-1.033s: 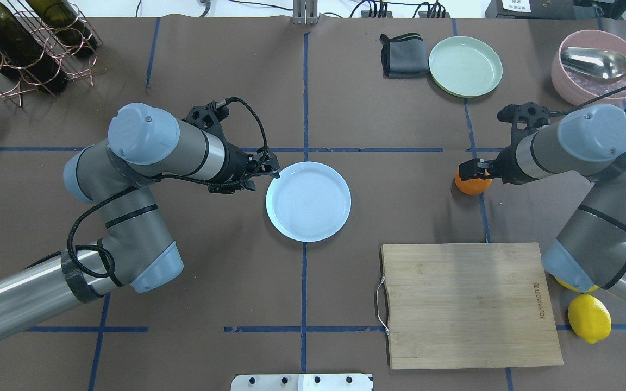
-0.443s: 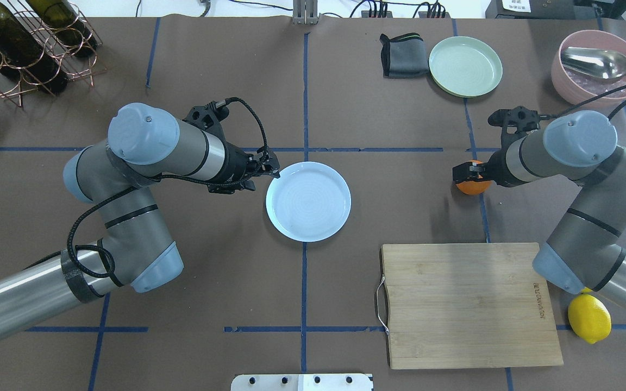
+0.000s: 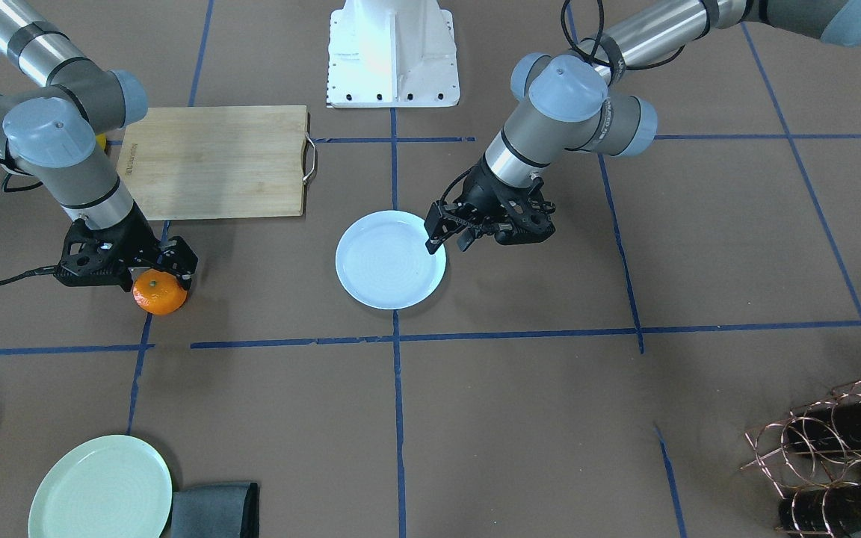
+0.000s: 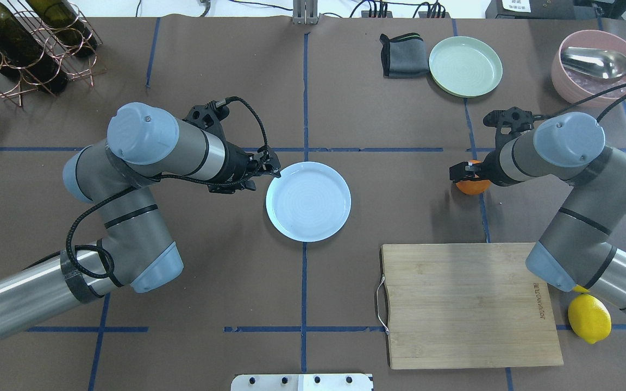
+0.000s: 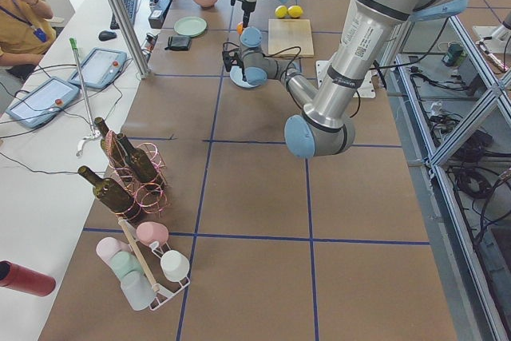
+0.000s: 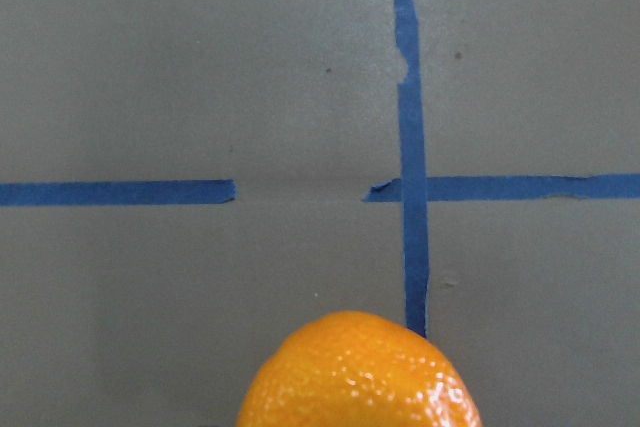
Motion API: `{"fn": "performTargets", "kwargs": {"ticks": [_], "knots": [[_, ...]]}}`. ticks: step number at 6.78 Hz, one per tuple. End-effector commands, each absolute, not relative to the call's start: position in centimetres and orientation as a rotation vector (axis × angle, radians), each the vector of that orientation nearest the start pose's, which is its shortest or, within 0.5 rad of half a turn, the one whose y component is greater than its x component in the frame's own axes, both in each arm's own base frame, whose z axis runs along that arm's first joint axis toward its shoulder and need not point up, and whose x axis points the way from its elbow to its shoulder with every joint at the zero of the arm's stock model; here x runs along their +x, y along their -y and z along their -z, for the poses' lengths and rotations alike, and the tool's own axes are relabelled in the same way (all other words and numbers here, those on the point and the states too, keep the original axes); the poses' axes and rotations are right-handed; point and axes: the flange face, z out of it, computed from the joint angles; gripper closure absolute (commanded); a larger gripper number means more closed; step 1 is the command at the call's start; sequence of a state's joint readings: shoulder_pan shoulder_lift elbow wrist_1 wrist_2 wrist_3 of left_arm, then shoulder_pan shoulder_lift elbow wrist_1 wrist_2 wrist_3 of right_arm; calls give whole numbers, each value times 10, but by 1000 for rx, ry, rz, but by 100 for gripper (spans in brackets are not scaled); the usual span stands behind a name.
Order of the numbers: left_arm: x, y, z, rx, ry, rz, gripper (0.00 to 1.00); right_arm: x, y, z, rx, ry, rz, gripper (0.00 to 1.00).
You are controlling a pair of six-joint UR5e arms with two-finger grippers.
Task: Pick orange to plate
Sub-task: 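Close the right gripper on the tangerine and lift it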
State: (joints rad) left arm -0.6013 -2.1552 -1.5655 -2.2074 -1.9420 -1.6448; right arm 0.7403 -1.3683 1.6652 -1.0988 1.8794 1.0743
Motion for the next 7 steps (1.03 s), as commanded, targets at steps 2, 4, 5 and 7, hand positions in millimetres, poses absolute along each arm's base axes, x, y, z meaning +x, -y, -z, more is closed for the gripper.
{"fn": "performTargets", "kwargs": {"ticks": [2,4,5,7], "knots": [[507,467,-237,3,-1257,362,34,-378,482,-470,199,778,-104,0],[506,466,-237,3,-1257,364,34,-382,485,-464,201,786,-108,37],[502,464,-230,7,-1272,360,34,-382,485,-463,203,789,-107,83],[455,450,-213,45,-1337,355,34,-382,485,-419,238,840,-99,100]]}}
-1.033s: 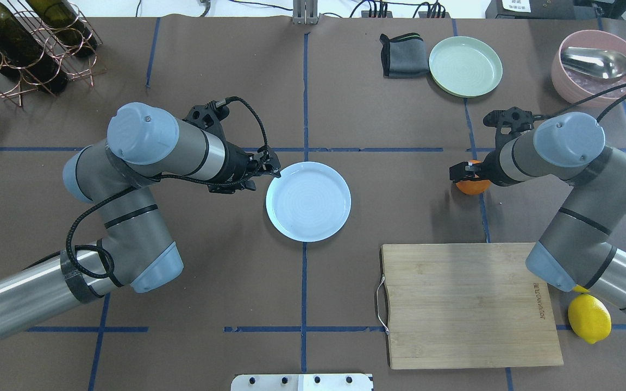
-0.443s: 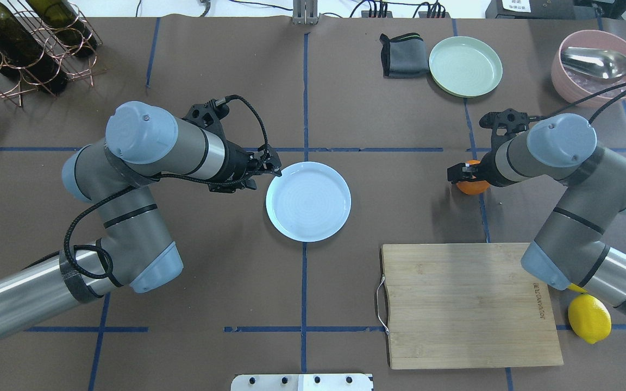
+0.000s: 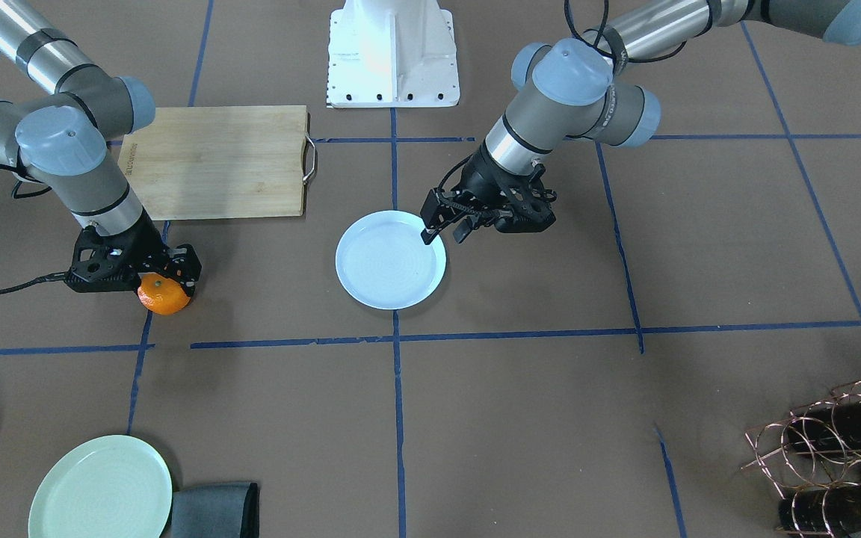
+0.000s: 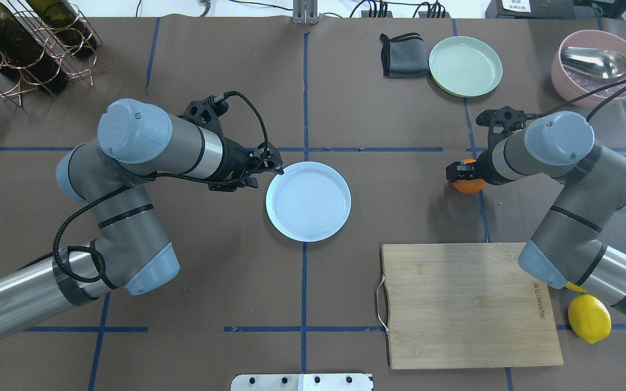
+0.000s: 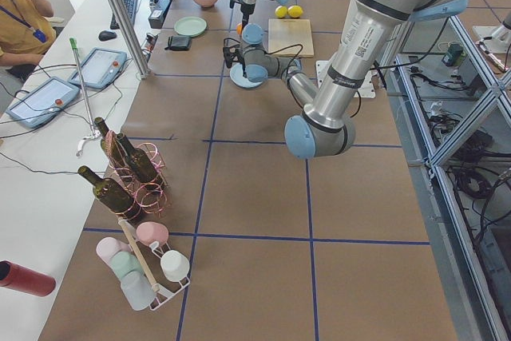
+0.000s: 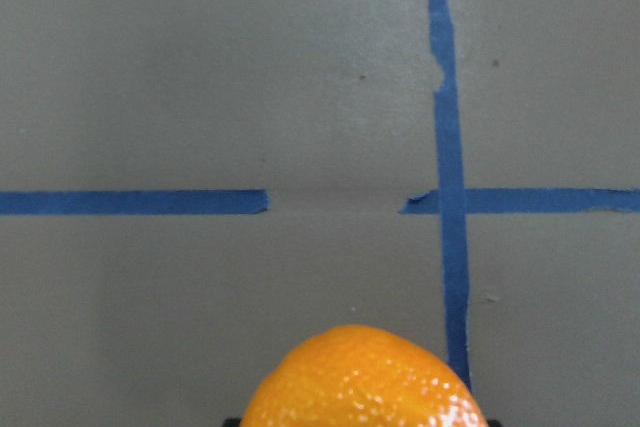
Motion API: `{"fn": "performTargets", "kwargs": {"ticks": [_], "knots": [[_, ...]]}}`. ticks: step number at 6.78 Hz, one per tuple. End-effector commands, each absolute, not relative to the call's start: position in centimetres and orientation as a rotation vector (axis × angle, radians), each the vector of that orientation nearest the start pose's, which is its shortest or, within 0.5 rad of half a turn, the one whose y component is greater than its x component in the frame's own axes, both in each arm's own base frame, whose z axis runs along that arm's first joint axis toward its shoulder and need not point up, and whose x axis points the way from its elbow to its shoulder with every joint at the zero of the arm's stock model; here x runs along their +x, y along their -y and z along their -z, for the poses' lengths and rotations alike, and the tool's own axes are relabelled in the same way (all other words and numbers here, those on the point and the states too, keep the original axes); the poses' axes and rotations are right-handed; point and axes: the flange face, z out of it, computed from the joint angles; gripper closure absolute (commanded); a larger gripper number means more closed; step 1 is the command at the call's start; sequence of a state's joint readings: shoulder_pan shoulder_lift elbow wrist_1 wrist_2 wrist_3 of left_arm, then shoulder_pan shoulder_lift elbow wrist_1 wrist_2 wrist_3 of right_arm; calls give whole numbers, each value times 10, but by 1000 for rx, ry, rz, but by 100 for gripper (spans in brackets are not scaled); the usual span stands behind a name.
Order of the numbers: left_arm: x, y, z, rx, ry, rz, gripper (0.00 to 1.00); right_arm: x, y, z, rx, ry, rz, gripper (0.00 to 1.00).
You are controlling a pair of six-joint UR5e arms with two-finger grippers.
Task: Pick orange to plate
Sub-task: 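Carry the tangerine with the right gripper over the plate while the left arm withdraws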
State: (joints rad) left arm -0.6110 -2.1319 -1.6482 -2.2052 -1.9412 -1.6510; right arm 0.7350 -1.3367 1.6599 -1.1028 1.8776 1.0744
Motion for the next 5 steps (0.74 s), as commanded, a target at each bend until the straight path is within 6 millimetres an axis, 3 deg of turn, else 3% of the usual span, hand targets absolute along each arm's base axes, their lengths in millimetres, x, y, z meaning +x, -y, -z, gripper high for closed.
{"fn": "performTargets", "kwargs": {"ticks": [1,2,3,4,5], "knots": [[407,451,-207,93,-1369,367,35,-389,492,-364,245,857,-107,100],[380,442,-231,91,-1351,349,35,-412,487,-309,200,891,-177,100],[352,448,-252,128,-1319,288,35,-454,462,-278,169,929,-211,100],[316,451,-284,170,-1273,255,35,-510,436,-245,181,944,-265,100],[287,450,-313,221,-1220,226,35,-556,428,-222,162,948,-293,100]]}}
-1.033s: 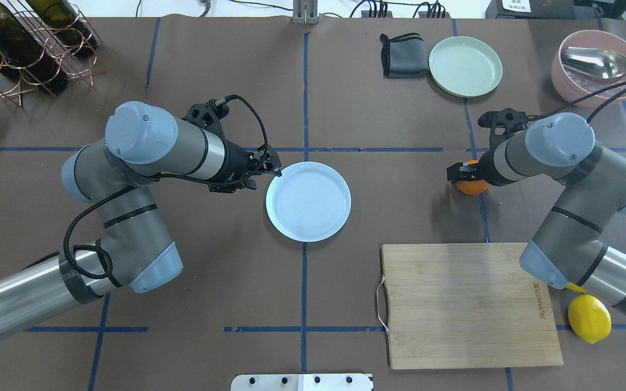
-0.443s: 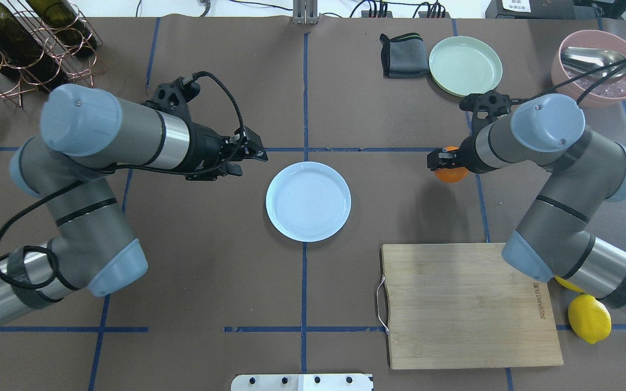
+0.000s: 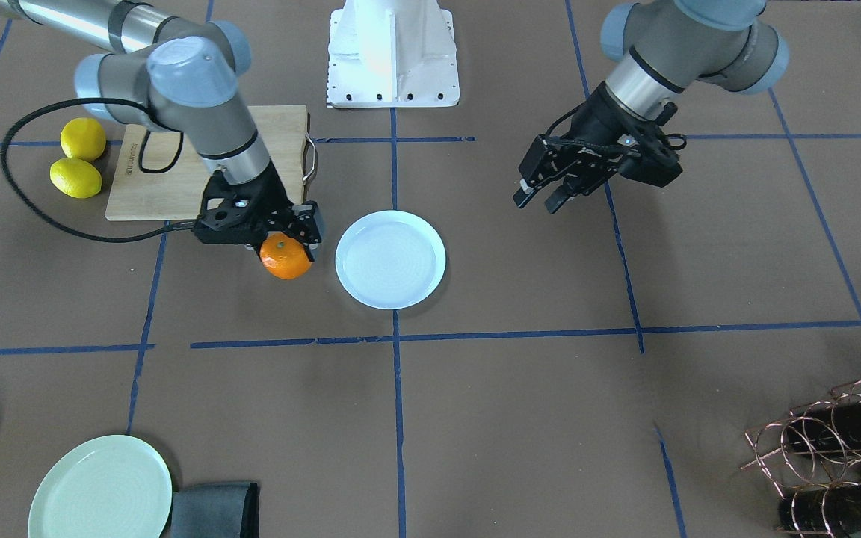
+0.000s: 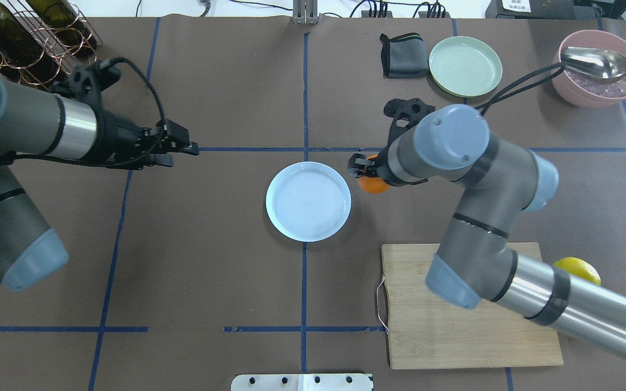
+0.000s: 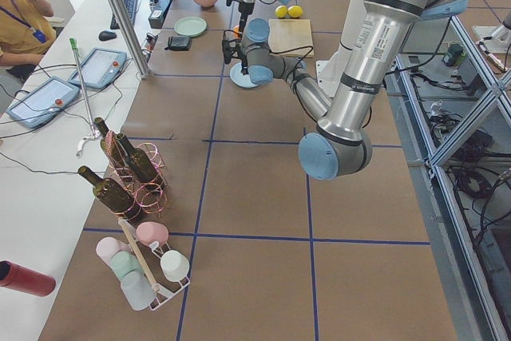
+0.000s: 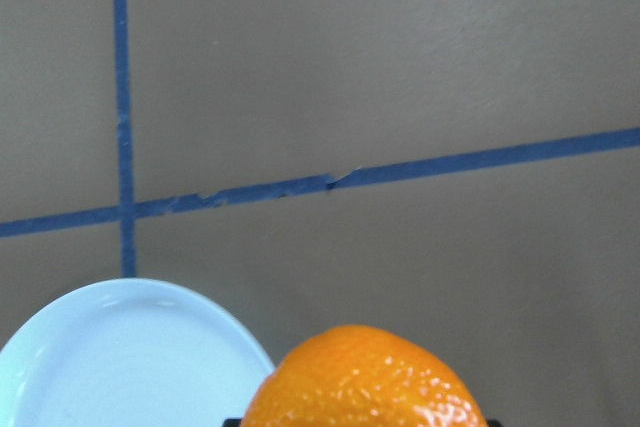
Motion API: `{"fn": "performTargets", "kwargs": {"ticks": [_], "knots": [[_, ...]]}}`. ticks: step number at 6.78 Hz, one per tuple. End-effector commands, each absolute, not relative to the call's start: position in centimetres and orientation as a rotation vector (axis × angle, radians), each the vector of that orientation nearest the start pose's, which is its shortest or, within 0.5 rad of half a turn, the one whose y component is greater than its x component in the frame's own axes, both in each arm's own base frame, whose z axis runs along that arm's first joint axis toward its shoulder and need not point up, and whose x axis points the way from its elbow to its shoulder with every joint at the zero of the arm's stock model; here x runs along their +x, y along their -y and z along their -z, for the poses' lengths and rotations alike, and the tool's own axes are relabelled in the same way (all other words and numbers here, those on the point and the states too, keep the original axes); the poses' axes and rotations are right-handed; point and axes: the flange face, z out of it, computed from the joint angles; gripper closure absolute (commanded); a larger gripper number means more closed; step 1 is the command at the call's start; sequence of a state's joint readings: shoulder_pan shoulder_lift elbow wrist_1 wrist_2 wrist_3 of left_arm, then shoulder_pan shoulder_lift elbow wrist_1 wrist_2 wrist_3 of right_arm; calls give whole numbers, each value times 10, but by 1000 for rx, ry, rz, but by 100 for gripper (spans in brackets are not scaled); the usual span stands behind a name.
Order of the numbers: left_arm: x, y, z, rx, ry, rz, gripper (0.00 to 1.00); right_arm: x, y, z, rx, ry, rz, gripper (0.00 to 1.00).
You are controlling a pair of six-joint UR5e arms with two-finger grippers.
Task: Pick orange to plate
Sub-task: 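Carry the tangerine with the right gripper over the plate while the left arm withdraws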
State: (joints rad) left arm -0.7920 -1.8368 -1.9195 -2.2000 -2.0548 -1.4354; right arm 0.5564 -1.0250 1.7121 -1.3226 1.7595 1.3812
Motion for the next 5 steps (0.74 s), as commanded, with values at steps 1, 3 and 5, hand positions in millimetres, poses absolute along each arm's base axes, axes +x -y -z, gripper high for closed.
{"fn": "performTargets", "kwargs": {"ticks": [1,3,5], "knots": [[285,453,-323,230,-1200,215,35,-584,422,-216,142,940,-296,100],[287,454,-321,232,-1203,214,34,-603,418,-214,147,924,-290,100],[290,453,-320,230,-1205,209,34,-611,422,-213,148,912,-291,100]]}}
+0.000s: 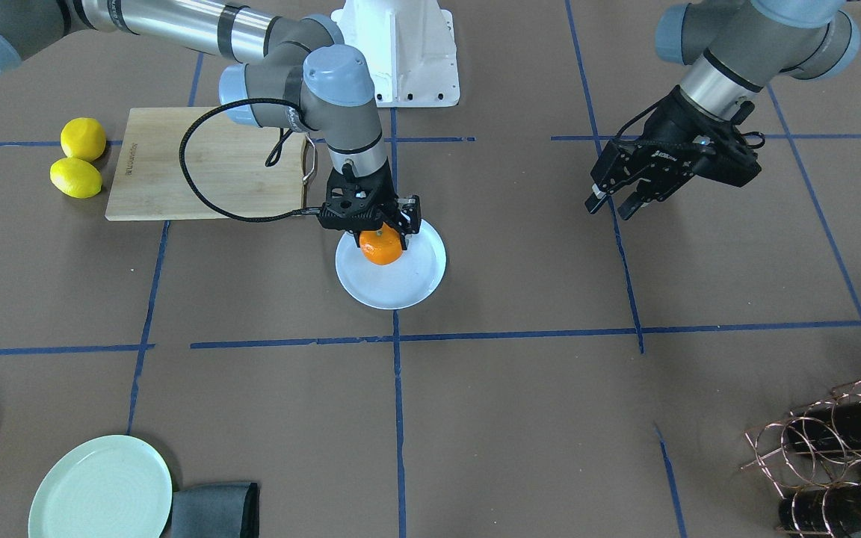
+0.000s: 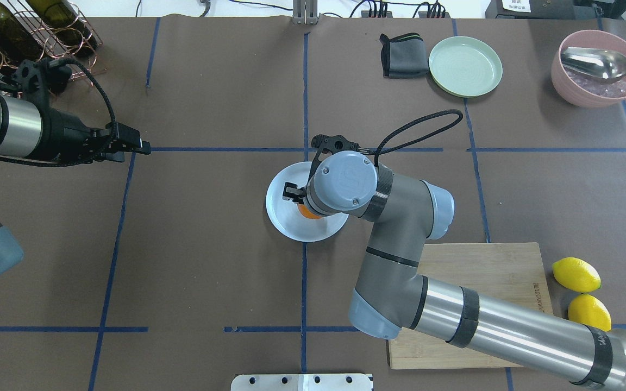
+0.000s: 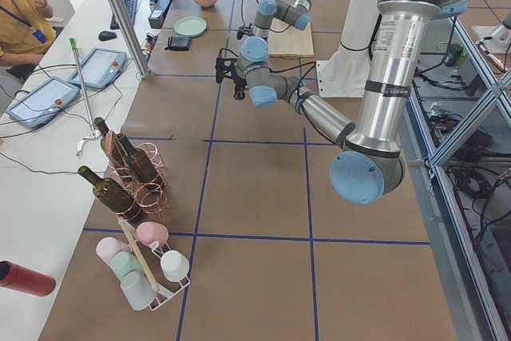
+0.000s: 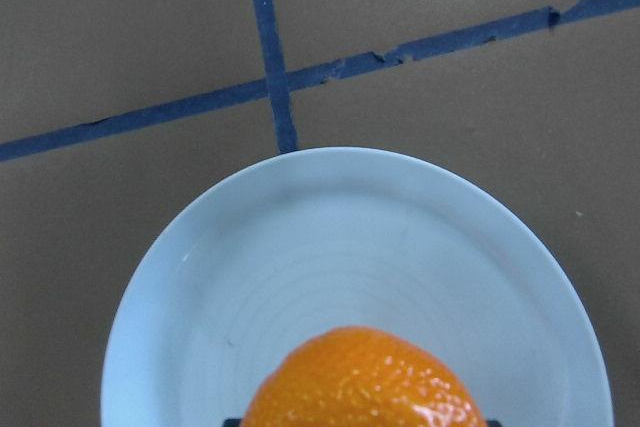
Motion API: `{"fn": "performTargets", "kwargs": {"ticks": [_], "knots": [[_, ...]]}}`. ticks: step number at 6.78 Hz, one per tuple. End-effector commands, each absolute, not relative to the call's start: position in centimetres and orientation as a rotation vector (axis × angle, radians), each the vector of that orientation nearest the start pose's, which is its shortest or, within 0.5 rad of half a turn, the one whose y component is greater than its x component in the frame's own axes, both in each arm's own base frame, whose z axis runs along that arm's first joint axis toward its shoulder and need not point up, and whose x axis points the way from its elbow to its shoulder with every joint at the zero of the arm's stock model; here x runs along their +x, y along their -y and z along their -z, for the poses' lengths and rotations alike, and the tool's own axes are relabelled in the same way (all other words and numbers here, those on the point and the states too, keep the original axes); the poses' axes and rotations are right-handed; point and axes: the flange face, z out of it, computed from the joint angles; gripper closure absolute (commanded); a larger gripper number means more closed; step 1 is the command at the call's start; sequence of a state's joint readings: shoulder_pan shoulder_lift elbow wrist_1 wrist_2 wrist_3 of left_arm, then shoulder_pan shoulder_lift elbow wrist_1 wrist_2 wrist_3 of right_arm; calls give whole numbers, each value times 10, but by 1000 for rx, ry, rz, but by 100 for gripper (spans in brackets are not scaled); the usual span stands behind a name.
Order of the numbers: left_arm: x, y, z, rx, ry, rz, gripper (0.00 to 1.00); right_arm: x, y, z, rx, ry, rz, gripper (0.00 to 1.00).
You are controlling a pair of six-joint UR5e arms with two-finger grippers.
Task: Pick orange to plate
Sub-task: 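Lower the tangerine onto the plate and open the right gripper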
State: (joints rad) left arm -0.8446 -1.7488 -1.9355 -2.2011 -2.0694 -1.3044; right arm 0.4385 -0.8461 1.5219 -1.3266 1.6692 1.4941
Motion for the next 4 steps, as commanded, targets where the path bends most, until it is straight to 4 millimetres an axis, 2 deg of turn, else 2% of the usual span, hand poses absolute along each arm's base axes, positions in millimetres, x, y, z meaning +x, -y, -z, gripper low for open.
{"fn": "performTargets", "kwargs": {"ticks": [1,2,4], "knots": [[289,453,-319,230,-1206,210,33,-612,426,-213,174,900,-306,100],[290,453,-318,230,-1208,208,33,-621,432,-216,187,878,-311,100],[290,453,-318,230,-1209,209,33,-623,432,-220,187,871,-304,100]]}}
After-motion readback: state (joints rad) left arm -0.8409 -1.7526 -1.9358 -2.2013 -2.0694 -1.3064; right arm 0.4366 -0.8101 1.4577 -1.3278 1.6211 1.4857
